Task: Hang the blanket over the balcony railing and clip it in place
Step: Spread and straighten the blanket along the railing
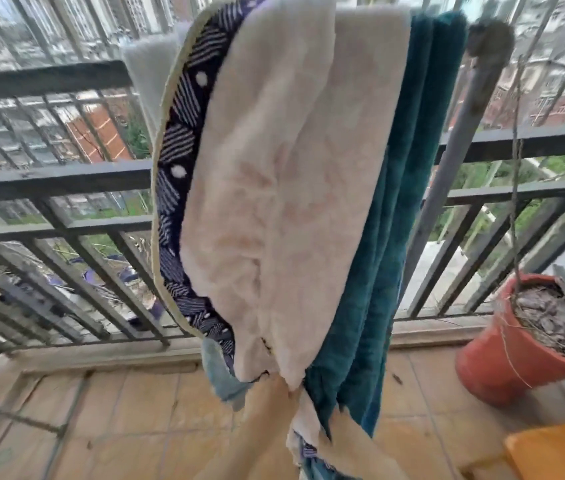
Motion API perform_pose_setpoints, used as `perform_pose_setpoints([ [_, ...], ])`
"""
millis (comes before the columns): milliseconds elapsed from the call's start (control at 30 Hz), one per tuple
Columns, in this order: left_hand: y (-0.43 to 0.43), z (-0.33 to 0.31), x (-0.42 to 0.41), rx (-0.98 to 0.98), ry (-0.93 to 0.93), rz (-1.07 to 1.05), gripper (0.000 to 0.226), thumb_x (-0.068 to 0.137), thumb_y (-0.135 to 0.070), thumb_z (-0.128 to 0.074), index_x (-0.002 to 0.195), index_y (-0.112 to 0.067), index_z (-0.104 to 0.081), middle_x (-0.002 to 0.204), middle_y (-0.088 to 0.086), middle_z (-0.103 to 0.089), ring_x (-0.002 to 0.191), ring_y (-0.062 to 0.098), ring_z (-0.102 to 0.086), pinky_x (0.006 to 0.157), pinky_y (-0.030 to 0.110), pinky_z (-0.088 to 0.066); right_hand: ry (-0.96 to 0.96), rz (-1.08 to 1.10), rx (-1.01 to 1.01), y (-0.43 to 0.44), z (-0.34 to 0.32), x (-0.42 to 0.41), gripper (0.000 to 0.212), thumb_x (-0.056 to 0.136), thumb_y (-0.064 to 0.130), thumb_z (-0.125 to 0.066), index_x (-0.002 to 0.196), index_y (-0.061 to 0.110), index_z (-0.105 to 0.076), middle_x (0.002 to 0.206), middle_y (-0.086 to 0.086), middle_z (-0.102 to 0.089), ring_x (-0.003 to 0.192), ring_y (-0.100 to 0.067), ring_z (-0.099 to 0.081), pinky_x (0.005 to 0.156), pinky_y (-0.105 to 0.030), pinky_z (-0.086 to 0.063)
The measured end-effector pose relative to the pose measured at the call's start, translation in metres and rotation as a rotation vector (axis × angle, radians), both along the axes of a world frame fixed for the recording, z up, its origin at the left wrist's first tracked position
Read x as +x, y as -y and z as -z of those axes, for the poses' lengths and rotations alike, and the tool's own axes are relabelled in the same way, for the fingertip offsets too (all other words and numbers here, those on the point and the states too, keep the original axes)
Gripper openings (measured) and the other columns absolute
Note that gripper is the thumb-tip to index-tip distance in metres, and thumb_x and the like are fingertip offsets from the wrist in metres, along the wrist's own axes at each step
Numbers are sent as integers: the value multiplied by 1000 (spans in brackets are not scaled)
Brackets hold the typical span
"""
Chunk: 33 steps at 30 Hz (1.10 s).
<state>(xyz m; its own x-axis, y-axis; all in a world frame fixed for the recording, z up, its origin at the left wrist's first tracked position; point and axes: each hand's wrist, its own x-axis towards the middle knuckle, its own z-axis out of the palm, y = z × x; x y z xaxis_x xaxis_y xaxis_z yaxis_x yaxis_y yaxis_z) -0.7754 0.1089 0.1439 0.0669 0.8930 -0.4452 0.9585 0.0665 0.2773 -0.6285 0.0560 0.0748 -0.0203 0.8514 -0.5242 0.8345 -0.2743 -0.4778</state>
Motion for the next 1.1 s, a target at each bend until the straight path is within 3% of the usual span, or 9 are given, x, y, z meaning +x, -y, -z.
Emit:
perform_pose_setpoints([
  [133, -9, -48, -20, -13, 163, 25, 83, 75, -86, -31, 120, -23, -57, 101, -6, -62, 103, 16, -64, 73, 25, -43, -374, 336, 352, -33, -83, 34, 50, 82, 15, -67, 126, 20, -45, 119, -6, -58, 108, -24, -61, 85, -29, -51],
  [233, -17, -99, -42, 186, 347, -112, 95, 53, -99, -43, 111, -25, -59, 95, -11, -66, 81, 11, -68, 74, 35, -57, -530, 507, 634, -52, -171, 50, 57, 85, 16, -68, 135, 18, -42, 127, 2, -52, 84, -8, -65, 78, -30, -55],
  [300, -24, -138, -50, 417, 401, -194, 83, 59, -94, -48, 107, -27, -55, 91, -12, -67, 75, 9, -68, 71, 38, -59, -489, 492, 790, -59, -225, 48, 72, 85, 39, -68, 144, 21, -32, 133, 11, -44, 82, 0, -61, 84, -36, -54],
  [400, -32, -209, -37, 821, 454, -194, 52, 80, -70, -55, 116, -33, -50, 100, -18, -61, 79, 3, -63, 71, 30, -54, -532, 390, 900, -80, -293, 18, 68, 75, 71, -60, 128, 34, -41, 120, 17, -54, 91, 3, -60, 86, -32, -52],
  [500, -51, -257, -9, 1048, 518, -132, 31, 93, -46, -53, 118, -27, -51, 112, -6, -59, 86, 17, -64, 74, 35, -51, -372, 397, 830, -124, -319, -20, 92, 63, 86, -52, 124, 18, -46, 106, 6, -64, 95, -18, -64, 79, -36, -54],
  [700, -53, -291, 16, 1194, 607, -27, 27, 93, -45, -53, 111, -26, -59, 100, -12, -64, 83, 8, -64, 76, 30, -55, -308, 357, 945, -140, -287, -29, 66, 73, 65, -27, 94, 14, -63, 60, 8, -55, 48, -9, -49, 44, -18, -32],
  [833, -55, -288, 29, 1197, 541, 22, 30, 93, -48, -54, 111, -25, -59, 98, -12, -63, 80, 4, -61, 72, 24, -53, -255, 296, 982, -134, -249, -20, 31, 86, 32, -46, 92, 7, -62, 49, 10, -40, 38, -10, -34, 38, -18, -25],
  [967, -60, -269, 30, 1170, 551, -12, 22, 92, -44, -59, 99, -23, -62, 82, -15, -65, 78, 1, -60, 68, 26, -53, -247, 313, 936, -123, -212, -23, 31, 92, 41, -56, 91, 11, -61, 55, -2, -57, 42, -11, -44, 39, -21, -31],
  [1100, -57, -271, 14, 1228, 491, 14, 21, 94, -43, -57, 92, -24, -62, 84, -14, -63, 82, 2, -60, 68, 19, -51, -306, 317, 972, -115, -203, -16, 36, 90, 55, -52, 81, 21, -56, 48, 7, -49, 40, -12, -47, 38, -23, -34],
])
